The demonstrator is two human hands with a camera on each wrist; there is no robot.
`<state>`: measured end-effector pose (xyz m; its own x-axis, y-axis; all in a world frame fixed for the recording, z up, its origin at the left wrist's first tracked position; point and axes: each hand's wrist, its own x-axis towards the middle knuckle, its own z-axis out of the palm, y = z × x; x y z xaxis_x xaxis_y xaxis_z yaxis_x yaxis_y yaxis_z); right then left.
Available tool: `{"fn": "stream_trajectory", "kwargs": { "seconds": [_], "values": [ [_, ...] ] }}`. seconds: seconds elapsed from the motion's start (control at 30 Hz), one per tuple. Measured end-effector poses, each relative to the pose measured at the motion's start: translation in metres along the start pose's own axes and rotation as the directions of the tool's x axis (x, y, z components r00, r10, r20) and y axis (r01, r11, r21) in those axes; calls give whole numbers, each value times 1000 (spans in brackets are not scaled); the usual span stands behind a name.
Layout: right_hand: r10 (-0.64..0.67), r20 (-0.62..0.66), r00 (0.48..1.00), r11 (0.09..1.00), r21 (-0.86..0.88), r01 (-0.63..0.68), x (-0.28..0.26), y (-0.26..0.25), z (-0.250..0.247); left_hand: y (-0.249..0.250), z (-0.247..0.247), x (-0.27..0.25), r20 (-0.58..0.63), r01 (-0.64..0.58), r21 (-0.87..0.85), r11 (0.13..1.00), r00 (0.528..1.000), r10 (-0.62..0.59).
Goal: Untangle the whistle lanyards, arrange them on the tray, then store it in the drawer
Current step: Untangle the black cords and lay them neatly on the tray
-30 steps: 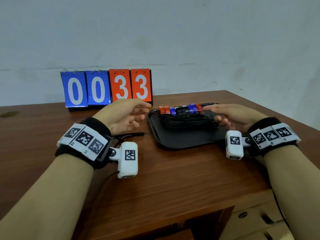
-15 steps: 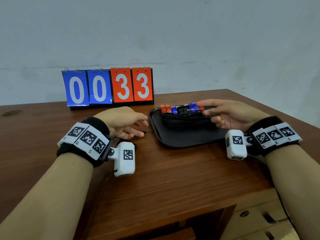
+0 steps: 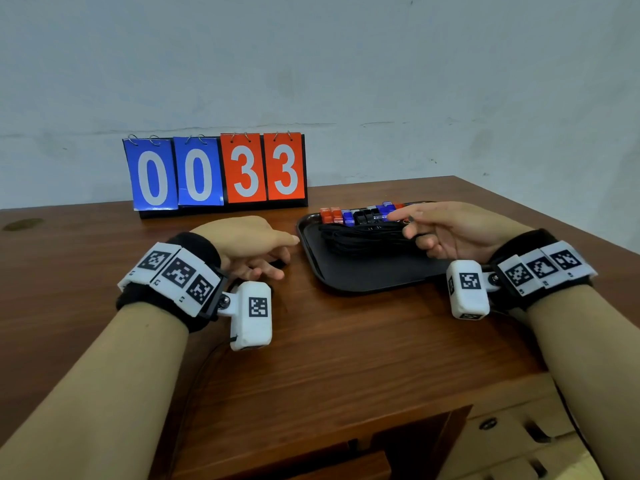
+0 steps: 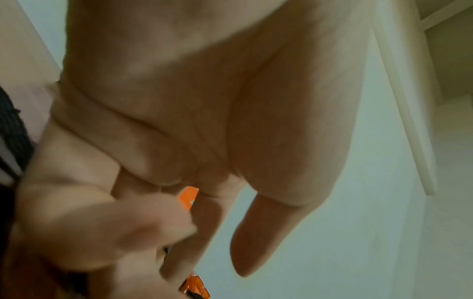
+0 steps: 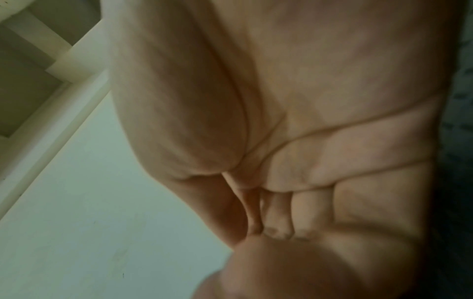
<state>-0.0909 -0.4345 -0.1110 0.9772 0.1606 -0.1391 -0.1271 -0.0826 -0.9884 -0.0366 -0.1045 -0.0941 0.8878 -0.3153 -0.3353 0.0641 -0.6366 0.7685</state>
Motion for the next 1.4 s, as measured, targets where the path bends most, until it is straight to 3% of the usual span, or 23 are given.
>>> {"fn": "stream_trajectory", "kwargs": {
  "seconds": [0.1, 0.17, 0.33, 0.53, 0.63, 0.77, 0.87, 1.03, 1.2, 1.4],
  "values": [
    [0, 3, 1000, 1000, -12, 0, 0, 0, 0, 1, -1, -2, -34, -96, -67, 993, 995, 94],
    [-6, 6, 1000, 1000, -19, 6, -1, -1, 1, 3, -3, -5, -29, -175, -209, 962, 985, 173],
    [-53, 95, 994, 997, -43, 58, -8, -4, 7, 13, 1, -23, 123, -275, -473, 837, 920, 371],
    [-102, 316, 943, 989, -71, 130, -16, -11, 18, 19, 25, -32, 266, -319, -535, 783, 816, 514],
    [-79, 331, 940, 991, -79, 111, -15, -10, 23, 23, 39, -33, 275, -359, -495, 792, 799, 534],
    [-152, 178, 972, 976, -126, 175, -13, -9, 30, 25, 51, -34, 287, -369, -448, 814, 803, 523],
    [-253, 99, 962, 959, -105, 263, -12, -9, 33, 25, 52, -35, 276, -347, -476, 808, 813, 512],
    [-289, 142, 947, 952, -61, 300, -14, -10, 36, 26, 51, -36, 302, -325, -478, 816, 812, 500],
    [-340, 108, 934, 940, 64, 334, -14, -12, 32, 26, 52, -35, 370, -249, -380, 891, 842, 394],
    [-359, 106, 927, 928, 150, 342, -17, -14, 25, 27, 45, -31, 257, -266, -426, 865, 881, 398]
  ]
}}
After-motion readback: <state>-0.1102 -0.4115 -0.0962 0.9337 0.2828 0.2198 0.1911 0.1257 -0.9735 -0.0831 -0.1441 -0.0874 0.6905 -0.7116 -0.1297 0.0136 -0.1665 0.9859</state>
